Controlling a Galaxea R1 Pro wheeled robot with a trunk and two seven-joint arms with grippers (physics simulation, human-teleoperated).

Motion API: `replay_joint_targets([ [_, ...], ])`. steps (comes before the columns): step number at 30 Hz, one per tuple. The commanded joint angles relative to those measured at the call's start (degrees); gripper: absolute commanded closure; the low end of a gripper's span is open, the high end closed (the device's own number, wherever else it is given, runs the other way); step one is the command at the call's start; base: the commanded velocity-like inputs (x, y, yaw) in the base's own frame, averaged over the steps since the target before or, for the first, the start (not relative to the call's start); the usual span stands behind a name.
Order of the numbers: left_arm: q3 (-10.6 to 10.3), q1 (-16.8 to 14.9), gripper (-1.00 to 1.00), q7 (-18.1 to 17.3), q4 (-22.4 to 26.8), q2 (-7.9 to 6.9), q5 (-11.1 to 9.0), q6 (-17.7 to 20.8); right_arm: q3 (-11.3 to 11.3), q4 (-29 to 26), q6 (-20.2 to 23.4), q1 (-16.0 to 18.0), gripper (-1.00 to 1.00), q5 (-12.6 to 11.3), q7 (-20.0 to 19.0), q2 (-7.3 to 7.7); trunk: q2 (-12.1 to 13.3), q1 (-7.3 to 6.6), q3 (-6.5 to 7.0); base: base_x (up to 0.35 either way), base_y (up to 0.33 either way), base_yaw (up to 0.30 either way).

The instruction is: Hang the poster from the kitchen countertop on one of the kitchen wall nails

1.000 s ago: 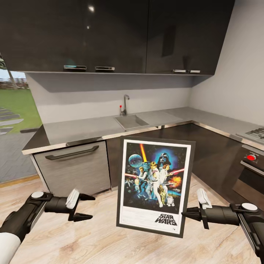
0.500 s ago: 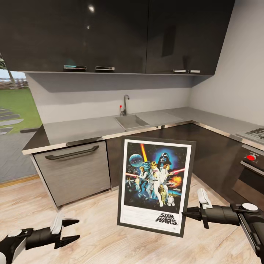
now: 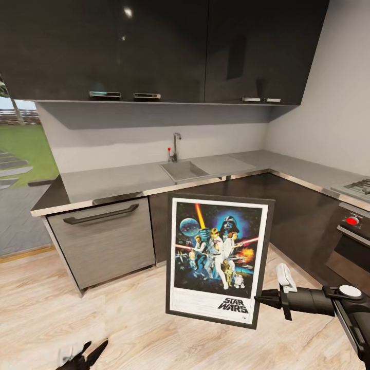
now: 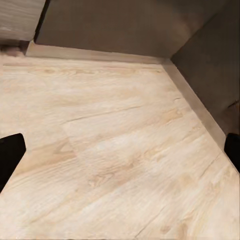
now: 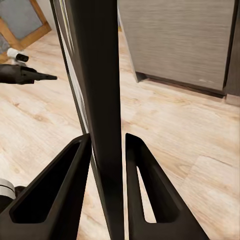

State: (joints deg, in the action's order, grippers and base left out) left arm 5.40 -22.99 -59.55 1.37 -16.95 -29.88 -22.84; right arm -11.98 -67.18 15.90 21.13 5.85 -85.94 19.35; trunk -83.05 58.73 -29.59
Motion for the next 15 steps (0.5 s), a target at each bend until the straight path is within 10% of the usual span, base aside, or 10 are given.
replay_joint_targets([
  [1, 0.9, 0.0, -1.0, 0.6, 0.0, 0.12, 0.2, -0.3, -0.1, -0.1, 0.7, 0.0, 1.0, 0.3, -0.4, -0.02, 0.0, 0.0, -0.05, 0.0, 0.0, 0.0],
  [15, 0.8, 3.4, -1.0, 2.5, -0.1, 0.46, -0.1, -0.2, -0.3, 0.0, 0.5, 0.0, 1.0, 0.3, -0.3, -0.02, 0.0, 0.0, -0.05, -0.009, 0.0, 0.107],
])
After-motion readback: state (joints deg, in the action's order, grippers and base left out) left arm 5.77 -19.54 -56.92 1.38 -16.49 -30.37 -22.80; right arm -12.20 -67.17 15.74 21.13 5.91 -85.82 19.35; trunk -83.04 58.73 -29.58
